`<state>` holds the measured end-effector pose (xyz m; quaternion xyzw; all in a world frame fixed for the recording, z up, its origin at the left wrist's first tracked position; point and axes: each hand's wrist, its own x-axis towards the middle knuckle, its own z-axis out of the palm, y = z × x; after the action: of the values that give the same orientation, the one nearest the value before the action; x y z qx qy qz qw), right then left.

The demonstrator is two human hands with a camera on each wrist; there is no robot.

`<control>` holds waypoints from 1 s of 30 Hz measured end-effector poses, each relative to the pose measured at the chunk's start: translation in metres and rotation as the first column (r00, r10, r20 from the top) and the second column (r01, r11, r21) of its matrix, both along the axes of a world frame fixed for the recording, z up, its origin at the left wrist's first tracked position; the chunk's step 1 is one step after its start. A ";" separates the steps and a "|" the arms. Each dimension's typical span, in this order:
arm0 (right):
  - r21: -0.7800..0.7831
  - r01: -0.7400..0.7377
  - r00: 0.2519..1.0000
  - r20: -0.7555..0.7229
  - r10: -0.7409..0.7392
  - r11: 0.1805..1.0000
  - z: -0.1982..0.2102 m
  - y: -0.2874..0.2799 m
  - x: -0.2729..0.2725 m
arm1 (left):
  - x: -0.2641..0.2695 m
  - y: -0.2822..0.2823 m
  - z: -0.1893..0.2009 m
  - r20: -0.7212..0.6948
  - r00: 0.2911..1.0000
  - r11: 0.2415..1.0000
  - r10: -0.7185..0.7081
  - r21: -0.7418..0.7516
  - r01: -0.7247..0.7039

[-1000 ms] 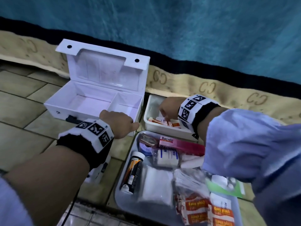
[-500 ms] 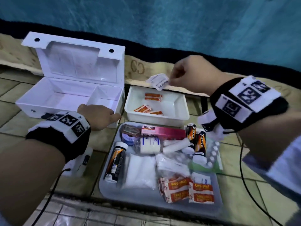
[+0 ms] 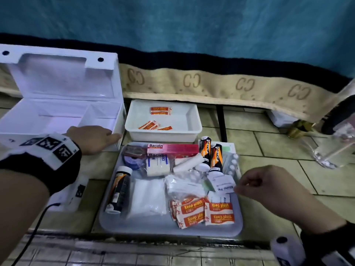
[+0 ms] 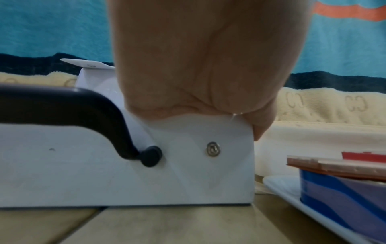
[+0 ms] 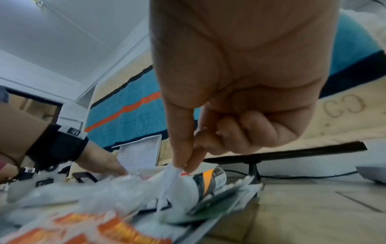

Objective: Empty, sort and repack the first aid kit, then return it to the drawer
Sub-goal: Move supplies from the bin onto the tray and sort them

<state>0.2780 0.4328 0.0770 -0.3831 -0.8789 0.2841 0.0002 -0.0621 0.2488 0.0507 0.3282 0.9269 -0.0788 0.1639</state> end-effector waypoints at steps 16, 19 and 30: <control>0.141 -0.085 0.948 0.317 0.037 0.986 -0.019 -0.011 -0.018 | 0.000 0.000 0.000 -0.021 1.000 1.000 -0.013 -0.018 0.013; 0.254 -0.100 0.913 0.407 -0.013 0.962 -0.002 -0.015 -0.020 | 0.001 0.000 0.000 -0.044 0.999 0.999 -0.021 -0.029 0.019; 0.376 -0.396 0.896 0.360 0.262 0.838 0.084 -0.003 -0.129 | 0.006 0.000 0.006 -0.019 1.000 0.999 -0.021 -0.030 0.021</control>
<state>0.1488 0.4299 0.1609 -0.2521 -0.9631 0.0138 -0.0932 -0.0563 0.2487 0.0567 0.3347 0.9237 -0.0974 0.1588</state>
